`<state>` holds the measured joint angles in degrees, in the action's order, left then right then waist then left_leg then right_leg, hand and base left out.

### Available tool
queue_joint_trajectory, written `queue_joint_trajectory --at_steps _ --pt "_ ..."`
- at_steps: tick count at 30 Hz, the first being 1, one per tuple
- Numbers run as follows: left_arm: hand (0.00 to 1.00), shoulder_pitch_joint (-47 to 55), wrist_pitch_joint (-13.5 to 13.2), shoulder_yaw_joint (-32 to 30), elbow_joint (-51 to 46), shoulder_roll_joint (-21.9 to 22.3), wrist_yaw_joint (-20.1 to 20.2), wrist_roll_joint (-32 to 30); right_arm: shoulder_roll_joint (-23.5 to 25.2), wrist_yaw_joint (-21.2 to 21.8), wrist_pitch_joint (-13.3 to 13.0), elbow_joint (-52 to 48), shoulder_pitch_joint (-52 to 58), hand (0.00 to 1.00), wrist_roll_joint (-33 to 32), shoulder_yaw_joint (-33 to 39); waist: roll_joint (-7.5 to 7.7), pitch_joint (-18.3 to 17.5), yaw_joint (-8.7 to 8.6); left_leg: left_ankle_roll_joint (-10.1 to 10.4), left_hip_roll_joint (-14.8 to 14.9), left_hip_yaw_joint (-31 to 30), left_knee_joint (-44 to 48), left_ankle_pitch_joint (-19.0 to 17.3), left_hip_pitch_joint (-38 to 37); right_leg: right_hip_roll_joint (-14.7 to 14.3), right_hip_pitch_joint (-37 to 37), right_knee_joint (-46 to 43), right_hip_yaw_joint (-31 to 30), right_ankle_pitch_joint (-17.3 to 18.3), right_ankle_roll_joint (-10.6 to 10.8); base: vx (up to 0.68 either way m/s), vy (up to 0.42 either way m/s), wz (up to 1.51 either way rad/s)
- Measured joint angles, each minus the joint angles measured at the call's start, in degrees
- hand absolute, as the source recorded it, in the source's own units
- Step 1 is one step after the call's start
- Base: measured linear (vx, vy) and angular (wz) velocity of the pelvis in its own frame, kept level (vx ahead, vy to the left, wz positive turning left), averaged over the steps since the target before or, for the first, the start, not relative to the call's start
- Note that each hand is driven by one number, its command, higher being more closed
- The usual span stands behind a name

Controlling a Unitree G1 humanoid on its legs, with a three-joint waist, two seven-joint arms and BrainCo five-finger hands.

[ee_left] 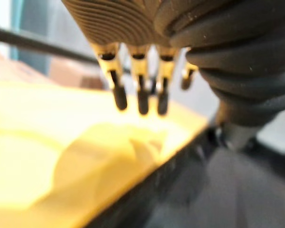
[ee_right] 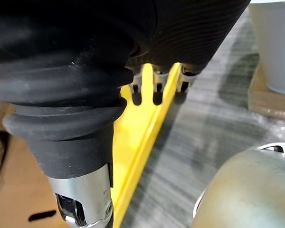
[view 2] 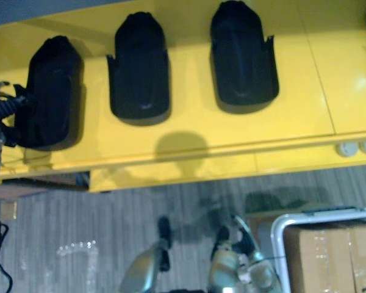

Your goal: Walk over and take plastic housings, then place them on the shelf

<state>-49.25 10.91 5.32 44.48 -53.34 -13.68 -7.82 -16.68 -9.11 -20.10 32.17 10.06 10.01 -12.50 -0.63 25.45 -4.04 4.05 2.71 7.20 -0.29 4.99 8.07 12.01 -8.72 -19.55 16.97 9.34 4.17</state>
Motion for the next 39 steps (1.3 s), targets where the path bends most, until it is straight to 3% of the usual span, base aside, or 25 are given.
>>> queue_joint_trajectory --at_steps 2,3,4,7,9,12,14,16,18,20,23,24,27,29,33,35,37,39 --pt "0.00 -0.59 -0.90 0.00 -0.11 0.01 -5.18 -0.02 0.09 -0.72 -2.59 -0.02 0.35 0.00 0.51 -0.16 0.29 0.16 0.01 -0.01 -0.04 0.04 0.01 -0.01 0.02 0.01 0.01 0.06 -0.08 -0.06 0.09 0.00 0.000 0.00" --pt "0.00 -1.20 -0.99 -0.05 -0.16 0.01 -8.27 0.01 0.13 -1.03 -5.10 -0.17 0.60 0.00 1.68 -0.66 0.34 0.14 0.05 -0.02 -0.11 0.00 0.01 -0.01 -0.01 0.05 0.10 0.08 -0.07 -0.09 0.13 0.00 0.000 0.00" --pt "0.00 -1.36 -1.07 -0.14 -0.40 0.00 -9.37 0.01 0.13 -1.07 -6.20 -0.30 0.62 0.00 2.21 -0.93 0.34 0.14 0.08 -0.02 -0.13 -0.04 0.01 -0.01 -0.03 0.05 0.16 0.09 -0.06 -0.09 0.13 0.01 0.005 0.05" --pt "0.00 -1.56 -4.60 -0.15 -3.08 0.01 -12.89 -0.77 -0.15 -4.24 -11.31 -3.68 0.04 0.00 6.33 -4.49 0.49 0.06 0.61 -0.02 -0.09 -0.56 0.29 -0.01 -0.14 -0.05 0.83 0.22 0.27 -0.09 0.14 0.01 0.001 0.08" --pt "0.00 -1.55 -6.74 -0.07 -4.12 0.08 -14.10 -1.83 -0.37 -5.58 -13.17 -6.58 -1.75 0.00 6.71 -8.18 0.52 0.04 1.27 -0.03 -0.08 -0.68 0.44 -0.01 -0.17 -0.07 1.03 0.22 0.40 -0.09 0.15 0.00 0.000 0.03" --pt "0.00 -1.45 -11.52 0.03 -5.18 0.25 -16.59 -2.22 -0.22 -6.62 -13.99 -10.47 -4.76 0.00 6.53 -13.08 0.61 -0.22 1.85 -0.03 -0.16 -1.92 0.49 0.00 -1.21 -0.07 3.44 1.03 1.99 -0.10 0.17 0.01 -0.001 0.18" --pt "0.00 -0.43 -16.38 -0.01 -8.44 0.22 -18.53 -2.21 -0.24 -6.96 -13.93 -14.31 -5.89 0.00 6.39 -15.65 1.02 -1.87 3.60 -0.05 -0.13 -2.21 -0.16 -0.02 -2.19 -0.20 4.94 2.04 2.87 -0.08 0.20 0.02 -0.001 0.15" --pt "0.00 2.52 -19.16 -0.16 -11.49 0.20 -19.47 -2.16 -0.24 -6.70 -13.45 -15.33 -6.16 0.00 5.64 -16.57 1.17 -4.59 4.39 -0.09 -0.28 -2.56 -0.79 0.00 -2.12 -0.19 5.22 2.75 3.41 -0.11 0.27 0.05 0.000 0.13" --pt "0.00 8.46 -21.89 -1.11 -16.76 0.37 -19.72 -2.10 -0.25 -5.50 -12.23 -15.94 -5.80 0.00 3.49 -17.54 1.35 -7.80 4.92 -0.15 -0.49 -3.26 -1.66 0.04 -3.43 -0.23 7.63 4.93 4.50 -0.36 0.69 0.12 0.002 0.20" --pt "0.00 16.98 -25.03 -6.76 -24.73 2.93 -19.70 -1.25 -0.24 -2.14 -7.95 -16.13 -4.14 0.00 -0.48 -17.72 1.65 -11.68 5.37 -0.15 -0.77 -3.61 -2.97 0.04 -5.28 -0.36 10.46 7.37 5.63 -0.49 0.91 0.12 -0.003 0.21" --pt "0.00 23.98 -26.11 -12.60 -31.82 6.14 -19.68 1.03 -0.17 1.38 -1.94 -15.37 -1.64 0.00 -2.98 -16.84 1.74 -14.64 6.38 -0.13 -0.83 -3.67 -3.70 0.03 -6.26 -0.72 12.25 9.30 6.42 -0.83 1.45 0.08 -0.024 0.08" --pt "0.00 27.66 -26.56 -15.61 -35.03 8.03 -19.72 1.29 0.35 2.72 1.26 -13.59 0.07 0.00 -4.27 -15.39 1.65 -15.83 6.71 -0.12 -0.81 -3.71 -4.02 0.03 -6.68 -0.96 13.02 10.28 6.63 -1.01 1.73 0.04 -0.036 0.05" --pt "0.00 36.62 -27.65 -22.16 -42.77 13.59 -20.29 1.53 4.26 5.17 10.94 -2.77 3.89 0.00 -11.18 -5.94 1.32 -17.81 6.70 0.16 -0.77 -3.39 -4.16 -0.18 -8.33 -1.06 15.02 11.43 6.73 -1.13 1.89 0.01 -0.028 -0.01" --pt "0.00 42.06 -28.55 -26.06 -46.60 18.41 -22.36 2.35 6.29 4.79 15.34 6.09 7.14 0.00 -14.38 3.41 0.79 -20.17 6.41 0.24 -0.61 -3.21 -4.19 -0.25 -8.37 -1.13 15.19 11.96 6.66 -1.29 2.11 -0.02 -0.018 -0.06" --pt "0.00 51.60 -30.75 -32.10 -52.24 29.41 -28.08 3.28 8.06 -2.56 16.60 12.55 13.24 0.00 -19.24 18.04 -0.28 -22.41 6.05 0.54 -0.06 -1.59 -4.40 -1.13 -10.10 -1.73 16.96 13.34 5.71 -1.59 2.31 -0.06 -0.025 -0.21" --pt "0.00 58.60 -31.99 -34.48 -56.60 37.23 -32.57 1.92 10.72 -9.43 16.43 12.13 15.67 0.00 -23.67 27.07 -0.62 -23.22 5.55 0.55 0.38 -0.82 -4.60 -1.18 -10.44 -2.33 16.86 14.33 5.03 -1.35 1.79 -0.08 -0.027 -0.19" --pt "0.00 63.60 -32.17 -36.36 -58.17 42.57 -35.97 0.56 13.82 -15.88 15.84 6.86 16.75 0.00 -25.74 33.58 -0.63 -23.26 4.72 0.58 0.77 -0.52 -4.61 -1.15 -10.76 -2.89 16.89 15.01 4.77 -1.83 1.49 -0.05 -0.032 -0.15" --pt "0.00 67.53 -32.16 -36.73 -58.22 46.89 -38.63 0.67 16.35 -22.15 13.62 -0.97 17.36 0.00 -26.66 39.37 -1.03 -23.56 4.44 0.64 0.97 -0.22 -4.61 -1.08 -10.81 -3.12 16.94 15.59 4.51 -2.46 1.60 -0.03 -0.021 -0.09"
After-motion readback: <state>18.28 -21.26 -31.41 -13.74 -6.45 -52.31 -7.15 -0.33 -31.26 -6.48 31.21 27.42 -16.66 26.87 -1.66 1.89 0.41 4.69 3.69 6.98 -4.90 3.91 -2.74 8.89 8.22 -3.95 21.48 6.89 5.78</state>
